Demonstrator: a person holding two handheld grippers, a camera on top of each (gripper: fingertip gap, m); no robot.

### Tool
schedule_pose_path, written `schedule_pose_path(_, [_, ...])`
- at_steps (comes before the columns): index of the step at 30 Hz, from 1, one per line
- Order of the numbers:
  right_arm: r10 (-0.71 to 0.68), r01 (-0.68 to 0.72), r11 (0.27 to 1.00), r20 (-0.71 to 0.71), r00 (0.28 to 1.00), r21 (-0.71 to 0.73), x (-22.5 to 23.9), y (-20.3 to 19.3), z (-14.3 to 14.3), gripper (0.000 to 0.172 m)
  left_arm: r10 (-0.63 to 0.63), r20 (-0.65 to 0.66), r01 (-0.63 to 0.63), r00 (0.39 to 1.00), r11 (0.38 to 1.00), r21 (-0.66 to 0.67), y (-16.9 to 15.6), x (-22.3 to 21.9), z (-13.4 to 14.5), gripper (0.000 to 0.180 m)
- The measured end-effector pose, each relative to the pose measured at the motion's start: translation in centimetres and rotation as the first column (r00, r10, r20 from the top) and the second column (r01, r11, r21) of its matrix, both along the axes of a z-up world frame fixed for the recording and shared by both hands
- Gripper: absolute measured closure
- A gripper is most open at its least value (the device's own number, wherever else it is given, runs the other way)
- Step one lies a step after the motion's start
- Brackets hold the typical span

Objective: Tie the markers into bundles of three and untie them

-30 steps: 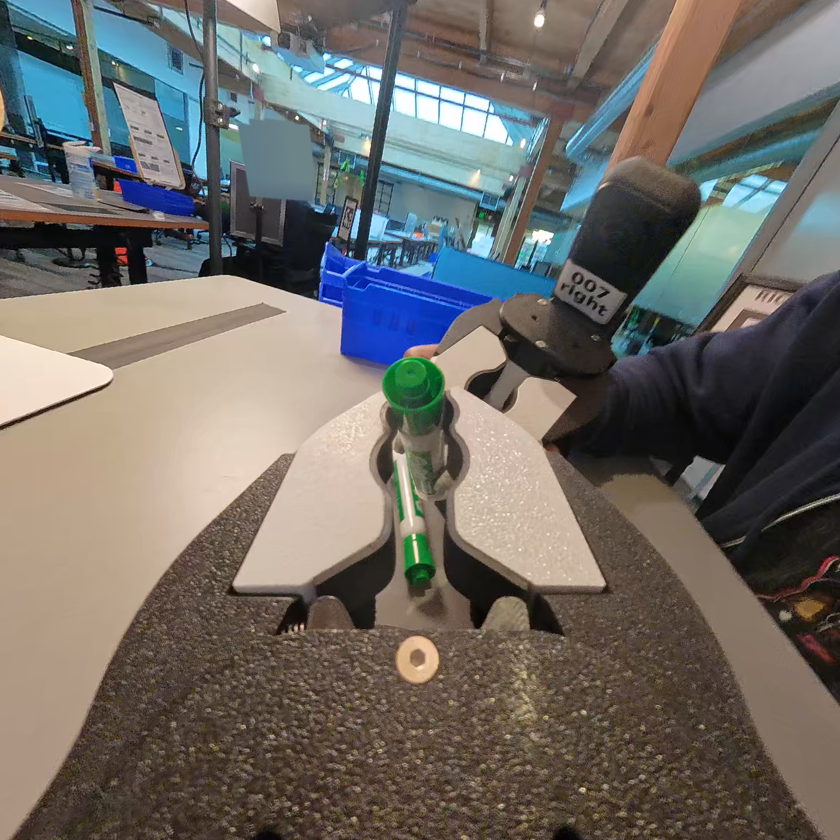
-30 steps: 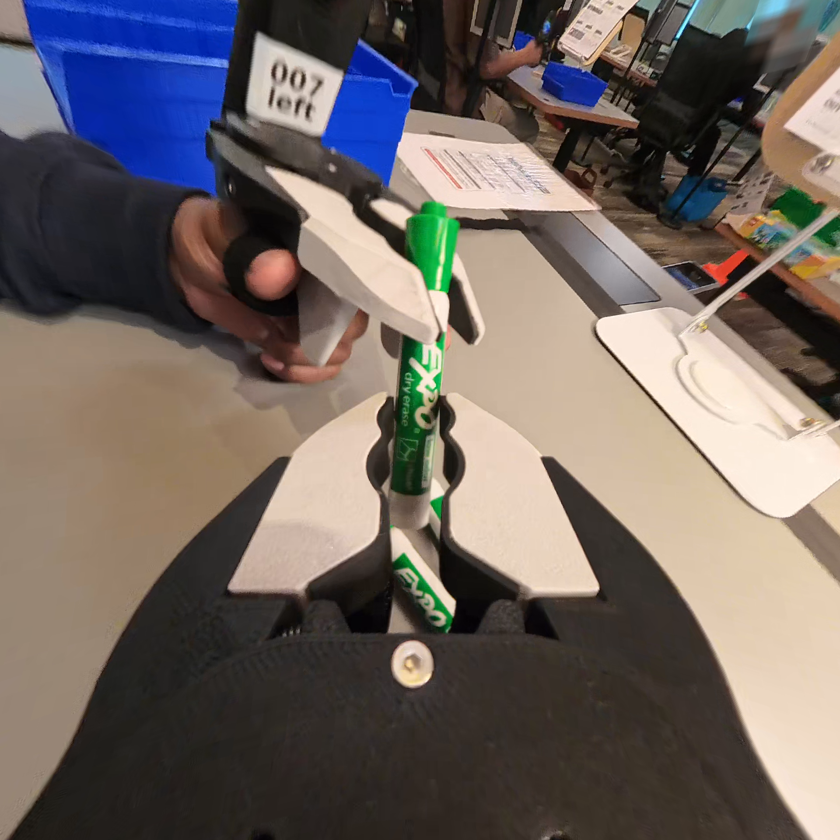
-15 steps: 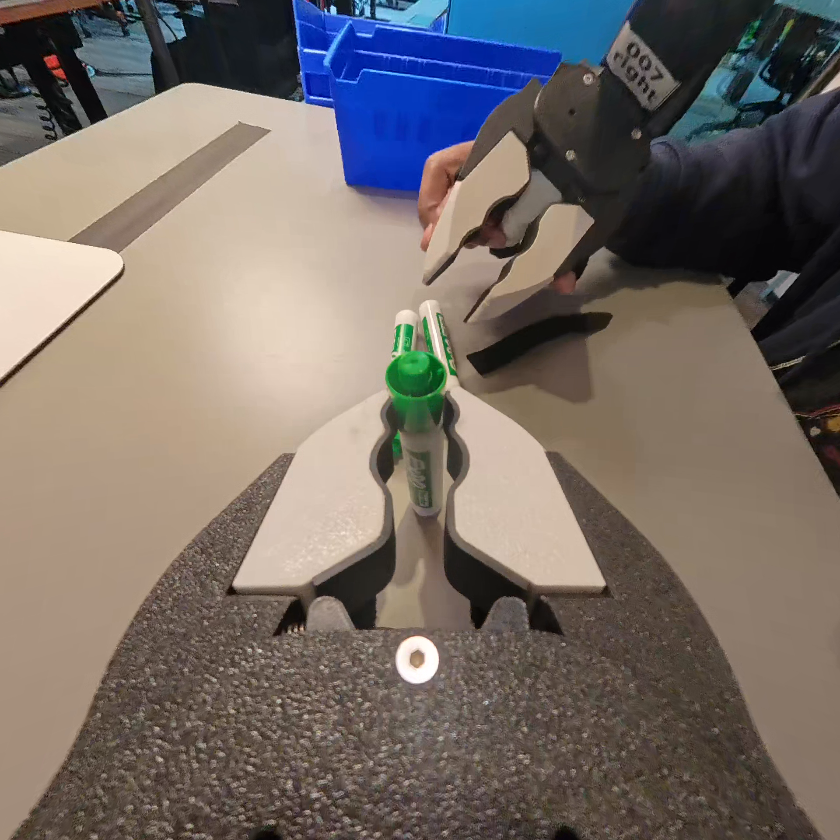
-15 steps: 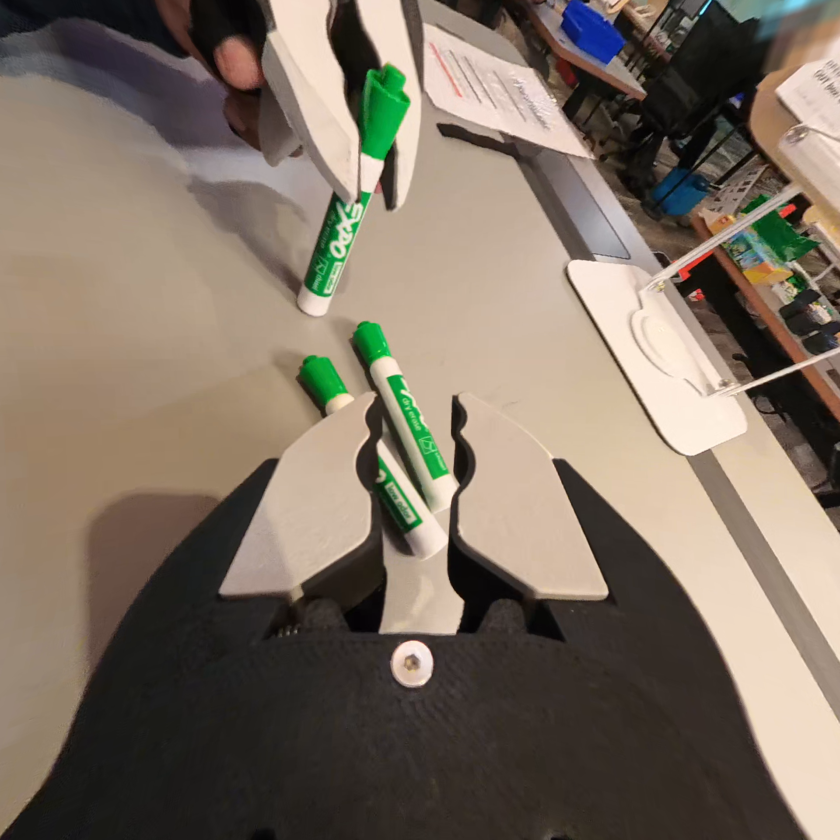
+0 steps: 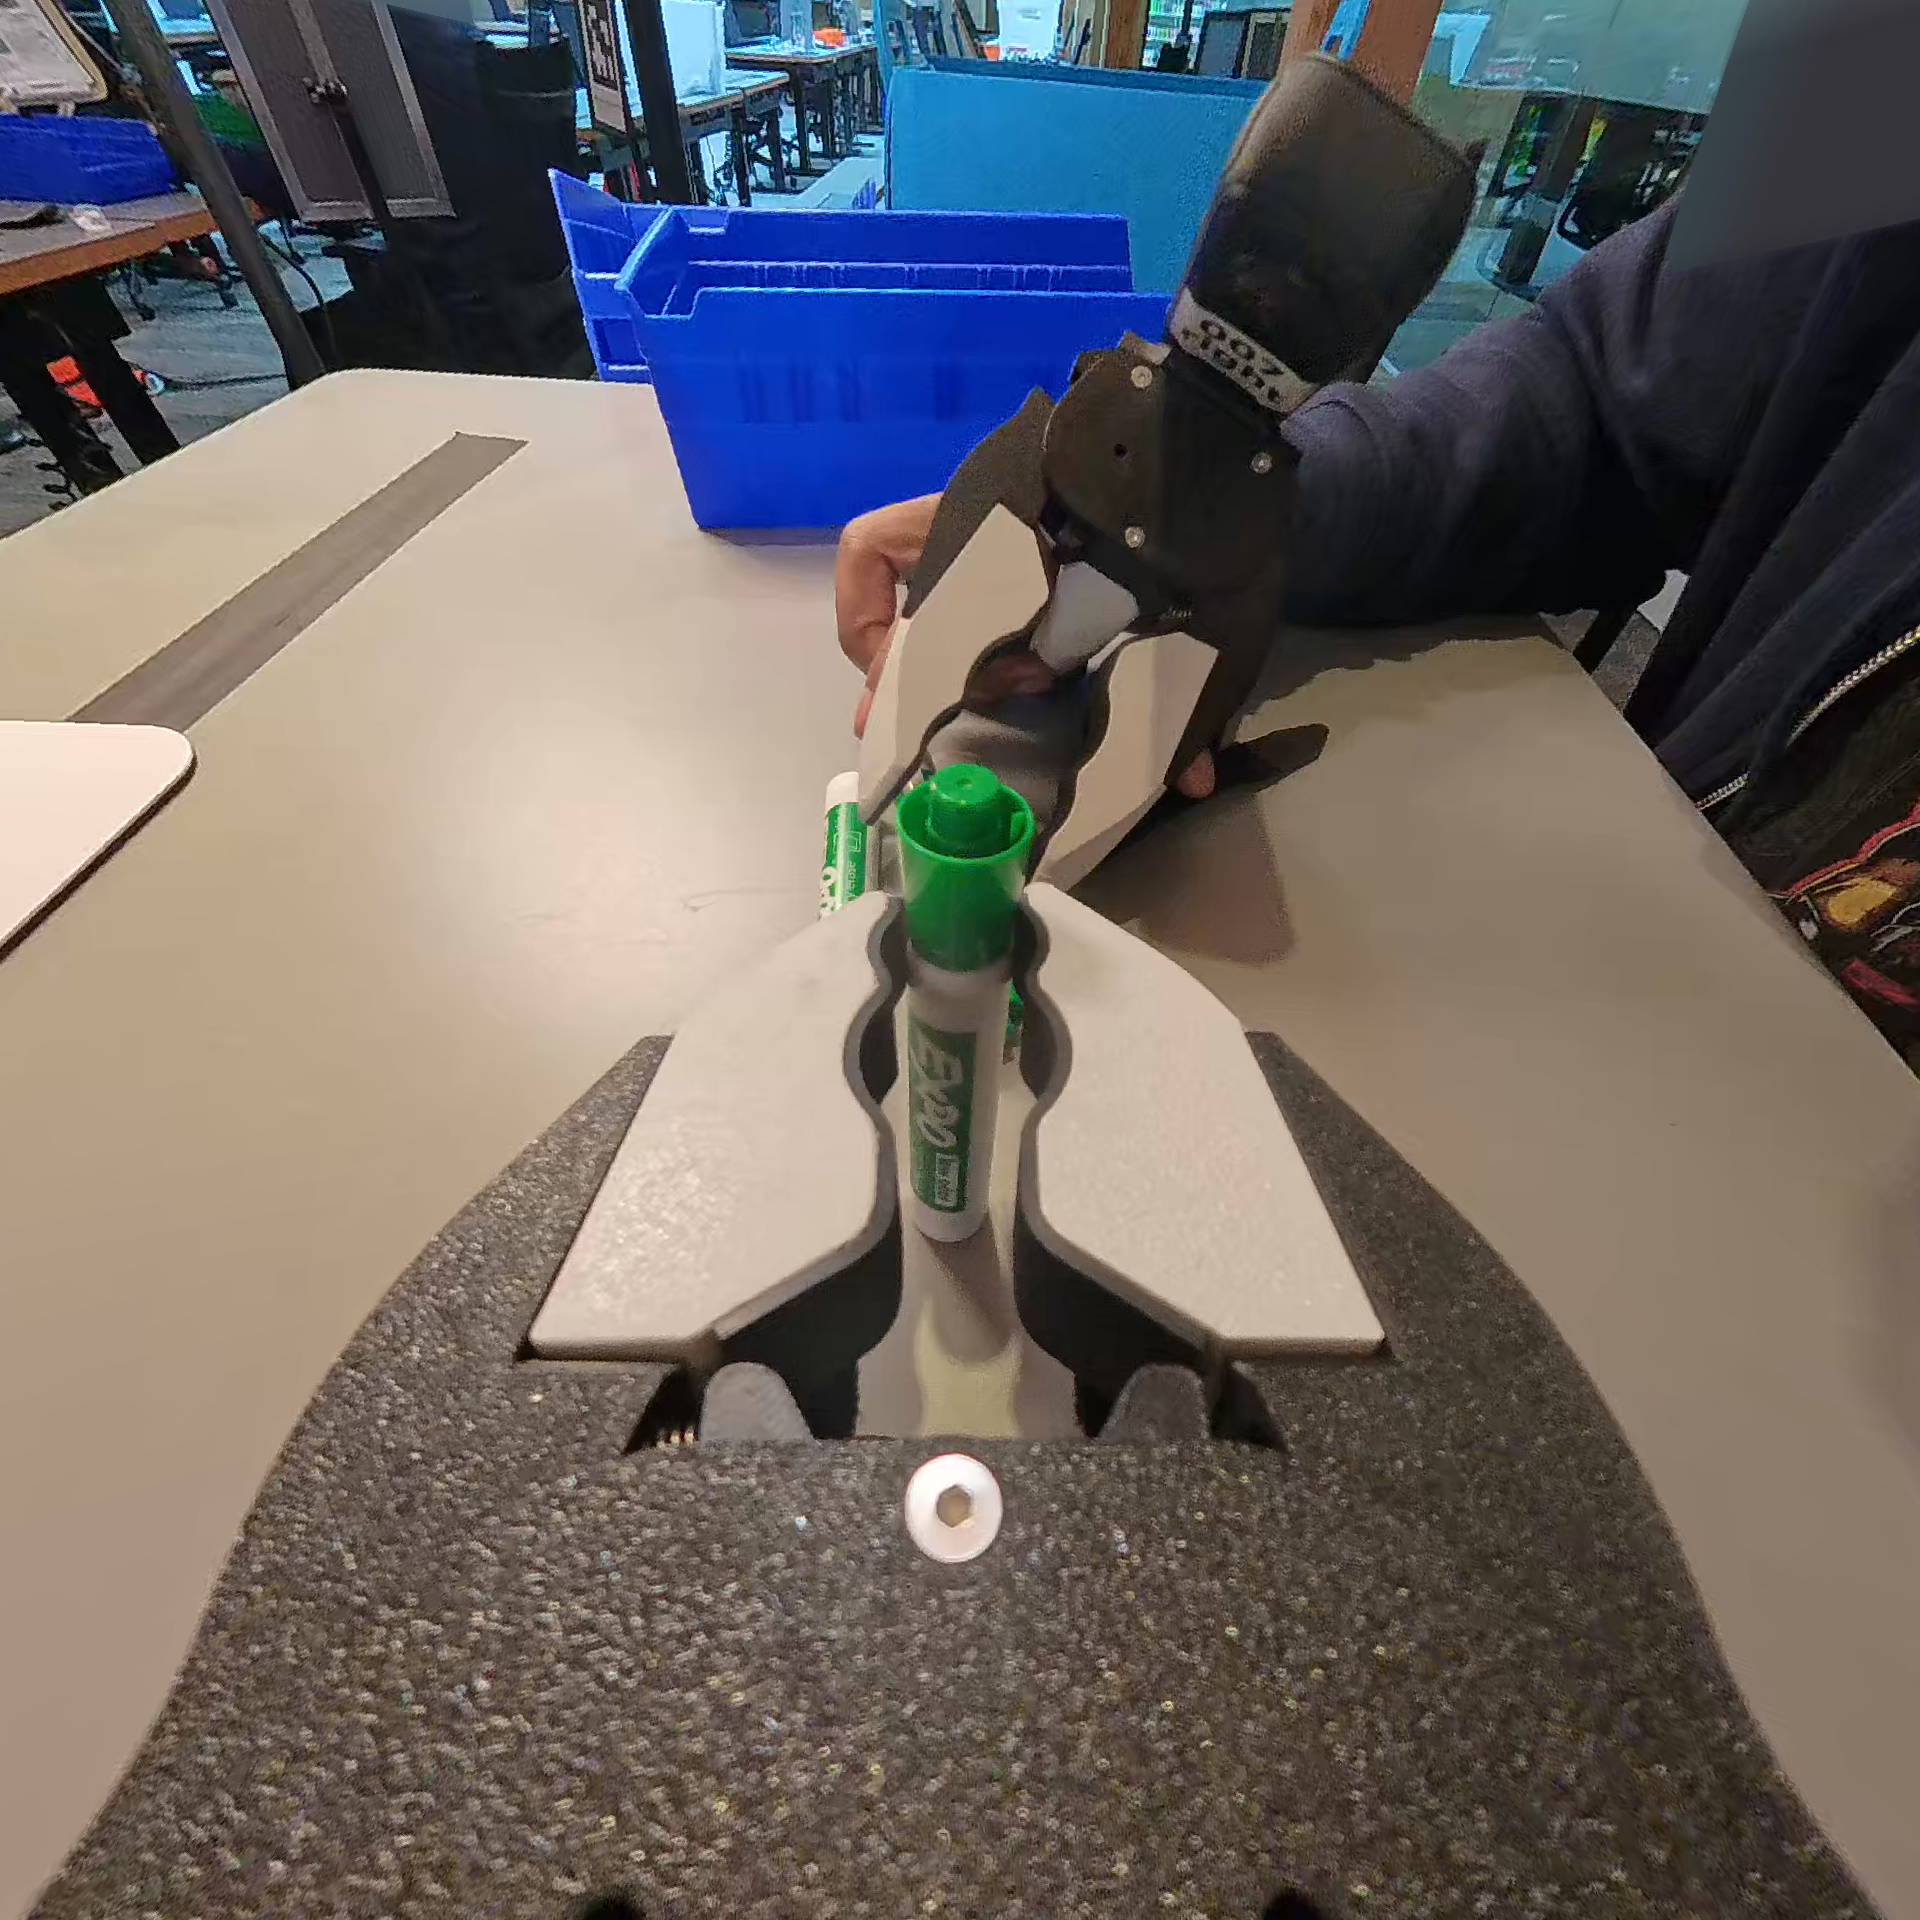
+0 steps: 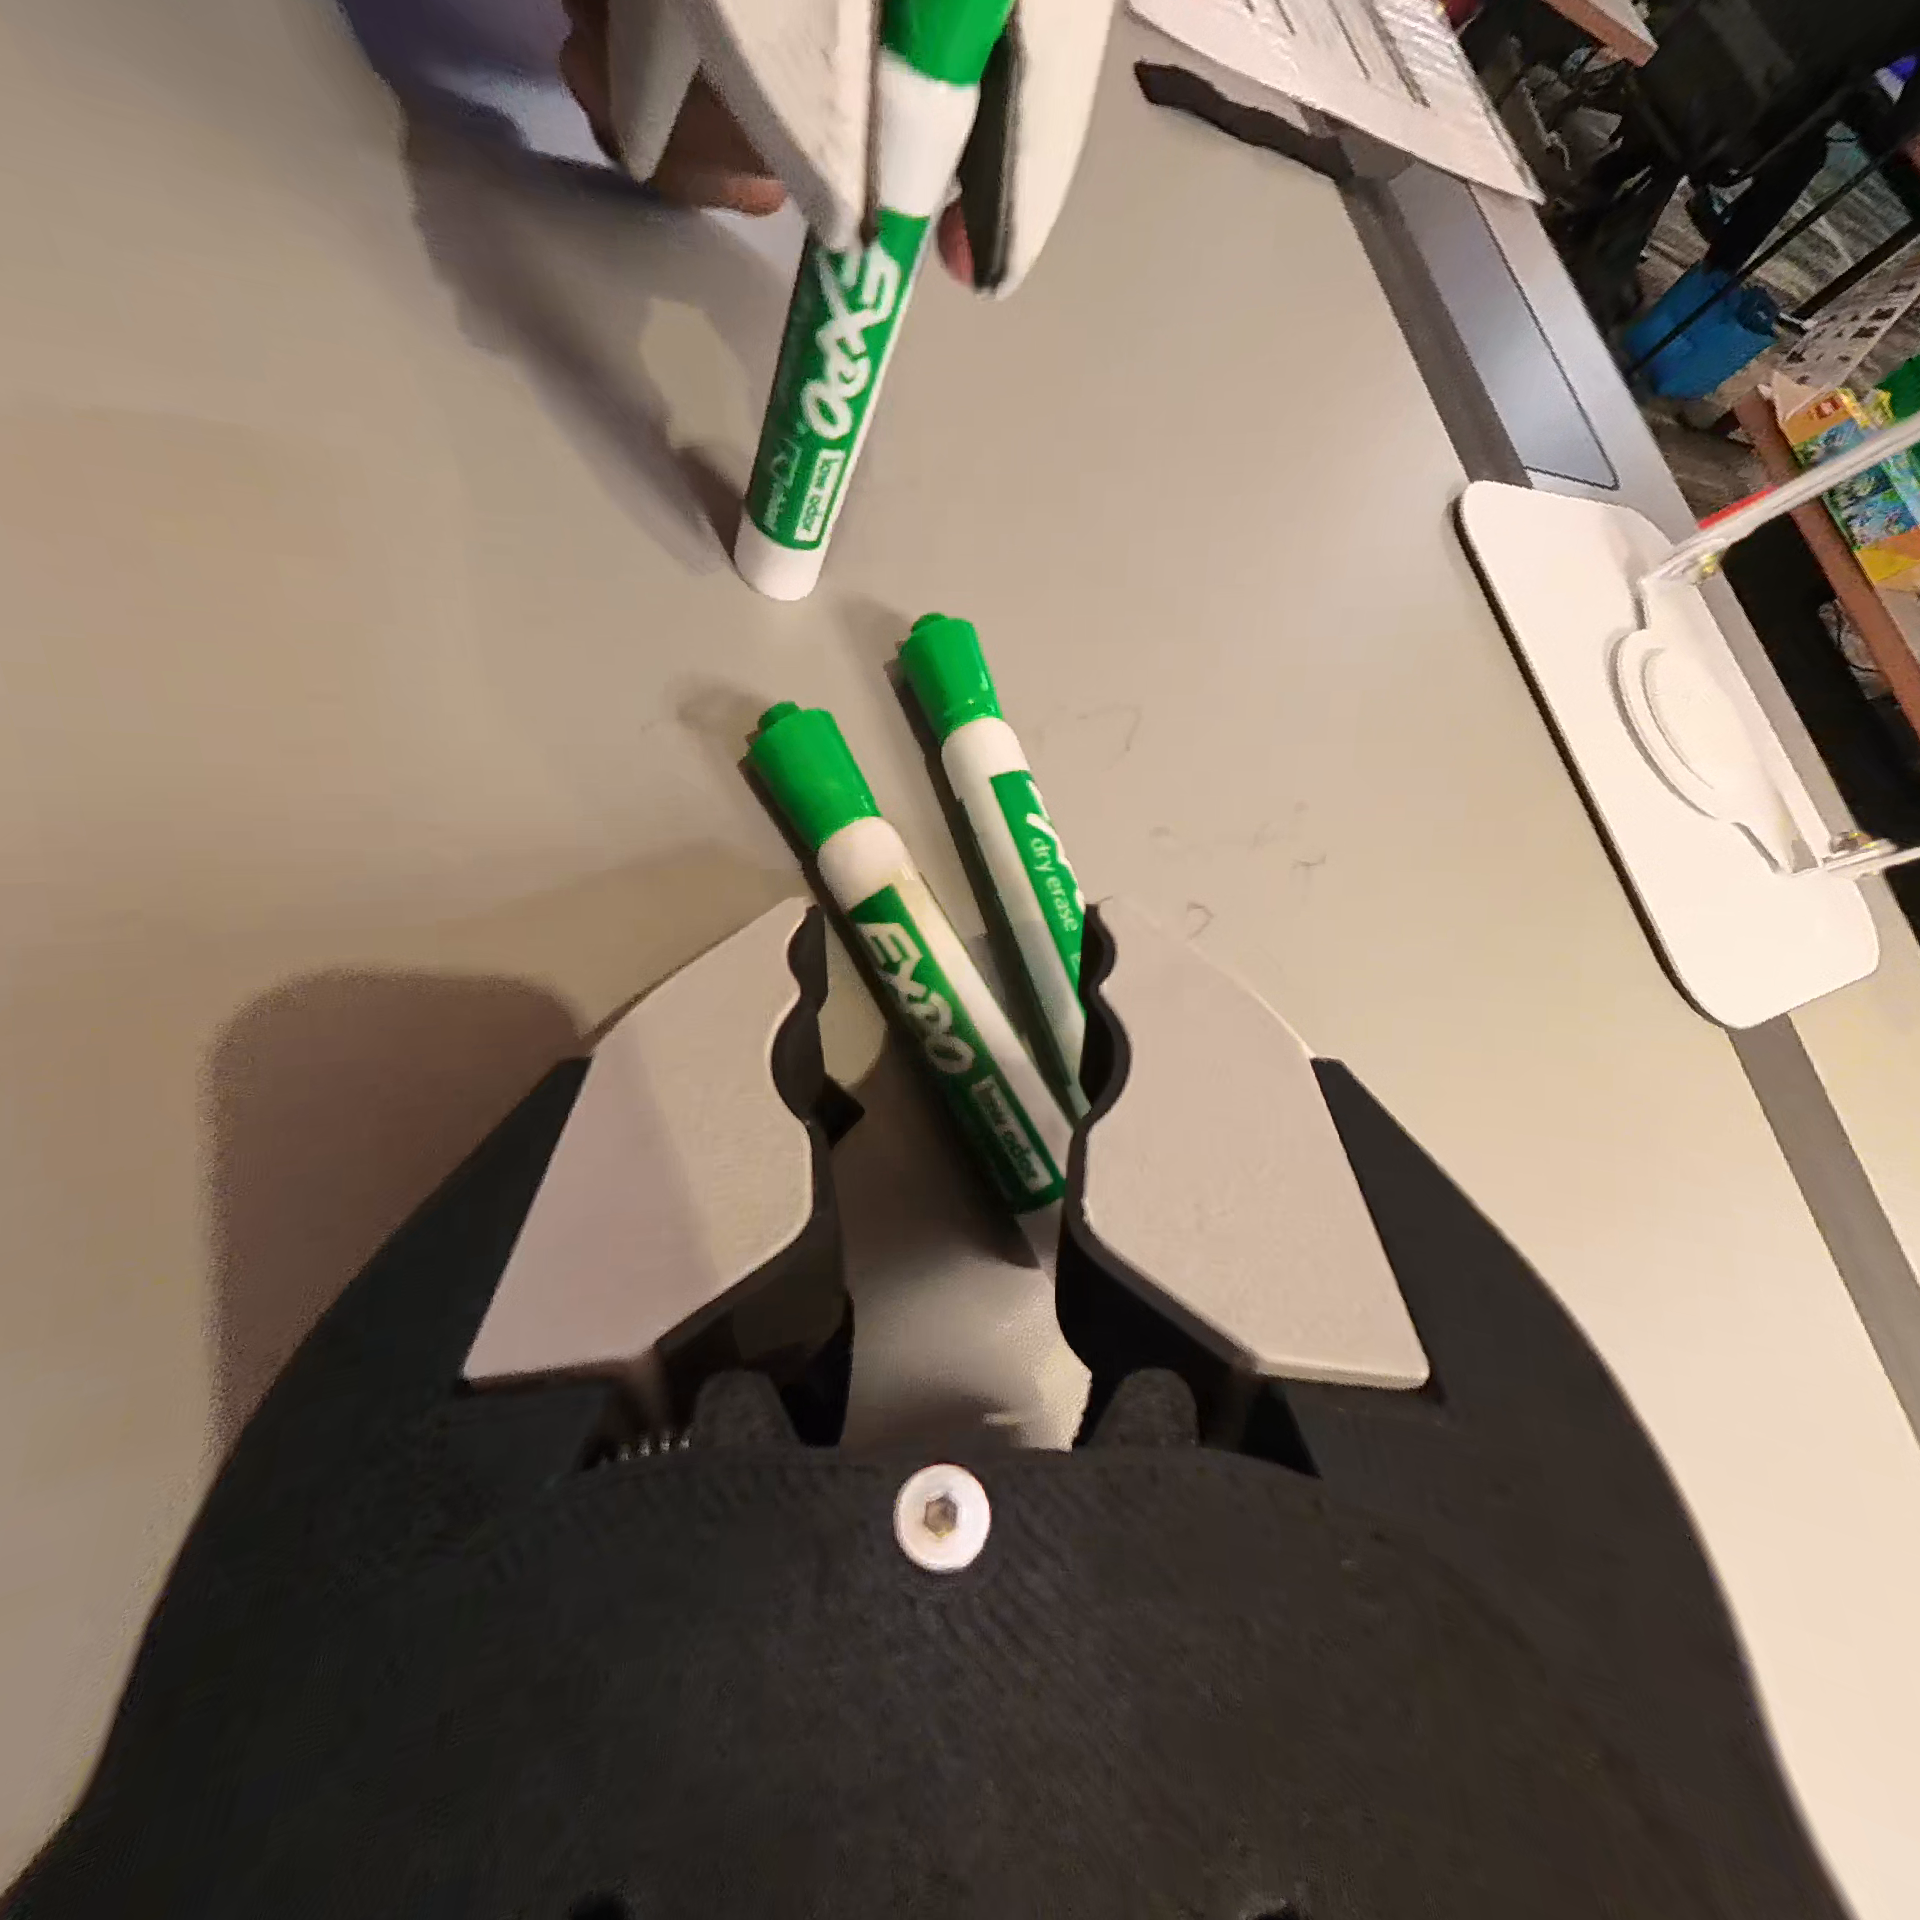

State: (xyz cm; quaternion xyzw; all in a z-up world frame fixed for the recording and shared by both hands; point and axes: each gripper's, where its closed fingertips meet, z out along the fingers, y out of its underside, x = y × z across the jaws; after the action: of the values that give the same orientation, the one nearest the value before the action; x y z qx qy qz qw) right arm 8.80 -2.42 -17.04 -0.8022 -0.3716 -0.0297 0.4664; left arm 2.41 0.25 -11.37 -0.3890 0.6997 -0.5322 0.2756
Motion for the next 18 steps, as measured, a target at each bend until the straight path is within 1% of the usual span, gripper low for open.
schedule_pose_path(2, [0.003, -0.003, 1.000, 0.018, 1.000, 0.001, -0.1, 0.0, -0.2, 0.127, -0.001, 0.006, 0.001, 1.000, 1.000, 0.002, 0.2, -0.1, 0.0, 0.160])
schedule_pose_path(6, [0.001, -0.001, 1.000, 0.008, 1.000, -0.006, 0.0, 0.0, -0.2, 0.126, -0.015, 0.005, 0.015, 1.000, 1.000, -0.006, 0.1, -0.3, -0.1, 0.161])
schedule_pose_path(9, [0.008, -0.008, 1.000, 0.010, 1.000, -0.009, -0.1, -0.1, -0.2, 0.126, -0.015, -0.019, 0.016, 1.000, 0.999, 0.032, 0.0, -0.3, -0.7, 0.161])
schedule_pose_path(11, [0.011, -0.011, 1.000, 0.007, 1.000, -0.014, -0.1, -0.1, -0.2, 0.126, -0.020, -0.033, 0.021, 0.999, 0.998, 0.057, -0.1, -0.3, -1.1, 0.157])
schedule_pose_path(18, [0.023, -0.023, 0.999, -0.003, 1.000, -0.023, -0.3, -0.2, -0.3, 0.125, -0.024, -0.008, 0.024, 1.000, 1.000, 0.012, 0.2, -0.4, -0.4, 0.149])
